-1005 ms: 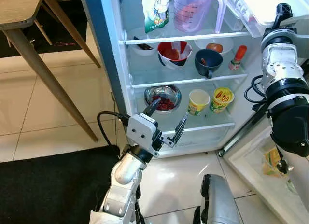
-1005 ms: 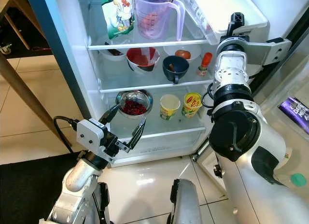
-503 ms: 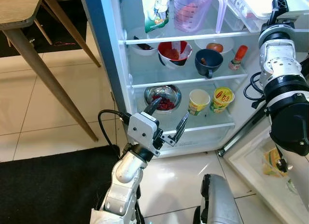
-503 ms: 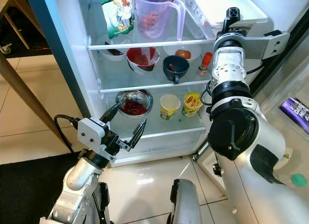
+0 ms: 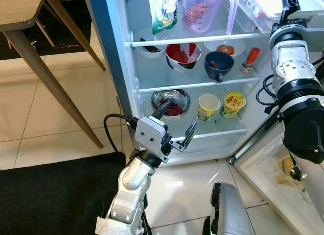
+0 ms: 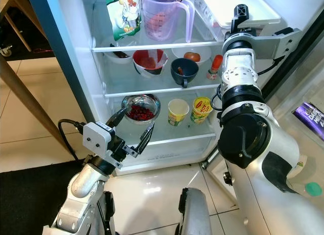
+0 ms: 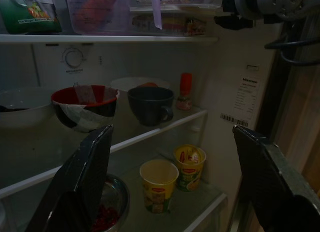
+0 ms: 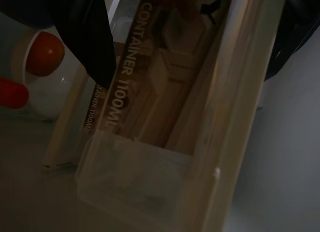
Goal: Restocking fridge
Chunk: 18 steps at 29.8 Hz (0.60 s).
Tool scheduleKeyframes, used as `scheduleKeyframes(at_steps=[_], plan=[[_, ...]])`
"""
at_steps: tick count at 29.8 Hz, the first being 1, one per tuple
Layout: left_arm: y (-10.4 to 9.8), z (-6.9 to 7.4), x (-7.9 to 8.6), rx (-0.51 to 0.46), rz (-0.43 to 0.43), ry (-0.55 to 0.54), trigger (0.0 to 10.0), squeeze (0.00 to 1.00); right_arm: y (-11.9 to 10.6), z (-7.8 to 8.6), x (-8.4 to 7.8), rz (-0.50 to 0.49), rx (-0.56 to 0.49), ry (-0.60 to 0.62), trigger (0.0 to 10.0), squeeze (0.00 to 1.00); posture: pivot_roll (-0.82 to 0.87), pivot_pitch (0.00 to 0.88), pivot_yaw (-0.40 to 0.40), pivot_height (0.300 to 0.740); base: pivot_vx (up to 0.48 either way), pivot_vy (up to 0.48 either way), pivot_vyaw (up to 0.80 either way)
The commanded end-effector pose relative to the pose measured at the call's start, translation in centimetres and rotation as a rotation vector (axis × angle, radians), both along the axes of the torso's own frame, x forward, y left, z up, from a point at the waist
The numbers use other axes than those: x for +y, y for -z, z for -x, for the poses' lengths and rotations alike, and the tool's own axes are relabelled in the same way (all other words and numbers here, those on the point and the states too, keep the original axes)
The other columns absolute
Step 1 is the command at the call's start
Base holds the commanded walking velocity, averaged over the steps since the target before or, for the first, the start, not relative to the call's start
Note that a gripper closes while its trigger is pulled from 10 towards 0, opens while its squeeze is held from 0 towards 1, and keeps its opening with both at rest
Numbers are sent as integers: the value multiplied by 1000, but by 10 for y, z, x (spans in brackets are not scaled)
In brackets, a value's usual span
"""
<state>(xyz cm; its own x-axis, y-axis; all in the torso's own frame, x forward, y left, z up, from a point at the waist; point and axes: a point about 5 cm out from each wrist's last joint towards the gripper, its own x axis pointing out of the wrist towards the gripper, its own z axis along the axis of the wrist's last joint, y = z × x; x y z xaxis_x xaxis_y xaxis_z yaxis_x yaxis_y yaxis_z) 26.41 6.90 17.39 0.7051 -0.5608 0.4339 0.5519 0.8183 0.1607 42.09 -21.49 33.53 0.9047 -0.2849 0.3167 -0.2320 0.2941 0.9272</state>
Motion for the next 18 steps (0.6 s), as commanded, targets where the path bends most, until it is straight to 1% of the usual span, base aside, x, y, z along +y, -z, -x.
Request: scheduleKeyframes(at_steps=[1, 4, 8, 18], plan=[[4, 1, 0, 16, -6, 11, 10000, 0, 6, 1, -9, 12, 19, 22, 10000, 0, 48, 224, -37, 556, 0, 0, 0], [4, 1, -1, 14, -6, 13, 10000, 0, 9, 3, -16, 24, 30, 37, 10000, 0, 44, 223, -37, 556, 0, 0, 0], [4, 0, -3, 14, -5, 25, 10000, 0, 12, 4, -21, 35, 30, 47, 10000, 0, 37, 218, -27, 556, 0, 0, 0], [3, -3, -3, 10, -8, 31, 10000, 0, 16, 4, -23, 42, 32, 41, 10000, 0, 30, 214, -23, 556, 0, 0, 0]])
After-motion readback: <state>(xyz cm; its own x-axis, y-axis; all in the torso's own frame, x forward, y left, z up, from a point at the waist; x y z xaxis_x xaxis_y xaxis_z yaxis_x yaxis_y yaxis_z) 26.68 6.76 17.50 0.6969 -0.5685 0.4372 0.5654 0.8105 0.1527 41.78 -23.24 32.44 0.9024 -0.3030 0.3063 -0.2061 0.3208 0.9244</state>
